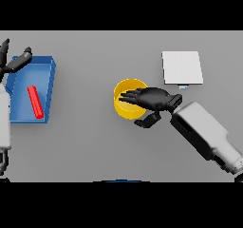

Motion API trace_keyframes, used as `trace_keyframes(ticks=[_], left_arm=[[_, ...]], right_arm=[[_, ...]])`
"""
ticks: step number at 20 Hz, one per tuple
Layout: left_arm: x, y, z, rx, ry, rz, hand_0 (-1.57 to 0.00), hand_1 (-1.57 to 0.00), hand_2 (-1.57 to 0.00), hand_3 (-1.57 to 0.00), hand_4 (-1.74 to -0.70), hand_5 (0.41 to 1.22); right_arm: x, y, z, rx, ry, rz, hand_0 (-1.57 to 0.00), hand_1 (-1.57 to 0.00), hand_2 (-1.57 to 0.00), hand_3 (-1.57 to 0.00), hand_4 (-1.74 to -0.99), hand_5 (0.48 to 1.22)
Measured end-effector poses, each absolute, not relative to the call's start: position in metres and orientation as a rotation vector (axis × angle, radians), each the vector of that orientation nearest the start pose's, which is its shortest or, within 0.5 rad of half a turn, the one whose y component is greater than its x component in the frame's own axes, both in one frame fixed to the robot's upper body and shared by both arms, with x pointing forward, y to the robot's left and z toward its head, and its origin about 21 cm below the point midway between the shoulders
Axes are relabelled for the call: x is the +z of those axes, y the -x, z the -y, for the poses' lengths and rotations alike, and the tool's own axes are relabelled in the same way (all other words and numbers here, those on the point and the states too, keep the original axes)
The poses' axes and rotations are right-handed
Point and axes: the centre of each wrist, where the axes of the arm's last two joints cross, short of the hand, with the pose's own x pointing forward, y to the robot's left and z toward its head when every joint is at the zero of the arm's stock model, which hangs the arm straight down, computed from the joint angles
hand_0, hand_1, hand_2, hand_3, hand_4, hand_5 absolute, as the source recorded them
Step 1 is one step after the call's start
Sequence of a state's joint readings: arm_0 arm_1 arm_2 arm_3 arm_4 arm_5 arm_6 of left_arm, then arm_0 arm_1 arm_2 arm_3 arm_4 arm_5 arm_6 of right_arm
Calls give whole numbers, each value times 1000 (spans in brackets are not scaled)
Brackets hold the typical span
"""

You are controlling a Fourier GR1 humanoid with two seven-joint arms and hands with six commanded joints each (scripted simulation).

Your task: Pick up the red beaker and tilt it to pour out 1 green nut into yellow bowl. Pick up the yellow bowl and place it on the metallic measuring scale.

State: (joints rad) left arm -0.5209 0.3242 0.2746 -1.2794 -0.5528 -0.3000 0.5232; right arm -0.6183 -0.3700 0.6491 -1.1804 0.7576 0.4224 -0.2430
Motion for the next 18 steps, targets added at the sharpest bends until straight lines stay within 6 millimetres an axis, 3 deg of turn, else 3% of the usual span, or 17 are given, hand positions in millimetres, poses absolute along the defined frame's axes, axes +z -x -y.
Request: trace_keyframes(ticks=[3, 6, 9, 11, 12, 15, 18], left_arm=[[121, -361, -320, -476, -686, 1086, 1, 1, 1, 1, -793, 730], [122, -360, -319, -471, -702, 1082, 1, 1, 1, 1, -796, 730], [123, -359, -320, -471, -698, 1085, 1, 1, 1, 1, -793, 729], [122, -358, -320, -467, -698, 1087, 1, 1, 1, 1, -788, 732], [122, -361, -318, -463, -704, 1083, 1, 1, 1, 1, -791, 733], [122, -363, -320, -464, -702, 1090, 1, 1, 1, 1, -793, 735], [120, -361, -323, -475, -696, 1082, 1, 1, 1, 1, -791, 730]], right_arm=[[41, -348, 149, 1977, 175, 1342, 1, 1, -27, -60, -1293, 738], [38, -347, 143, 1952, 173, 1324, -68, -69, -140, -178, -1365, 838], [44, -349, 141, 1971, 173, 1322, -469, -376, -379, -419, -1479, 999], [42, -347, 145, 1991, 174, 1313, -780, -649, -590, -834, -1469, 1079], [41, -348, 144, 1989, 172, 1315, -938, -806, -787, -978, -1521, 1108], [45, -349, 144, 1984, 153, 1304, -1247, -1179, -1169, -1054, -1621, 1163], [47, -348, 145, 2000, 151, 1308, -1405, -1370, -1365, -1126, -1673, 1191]])
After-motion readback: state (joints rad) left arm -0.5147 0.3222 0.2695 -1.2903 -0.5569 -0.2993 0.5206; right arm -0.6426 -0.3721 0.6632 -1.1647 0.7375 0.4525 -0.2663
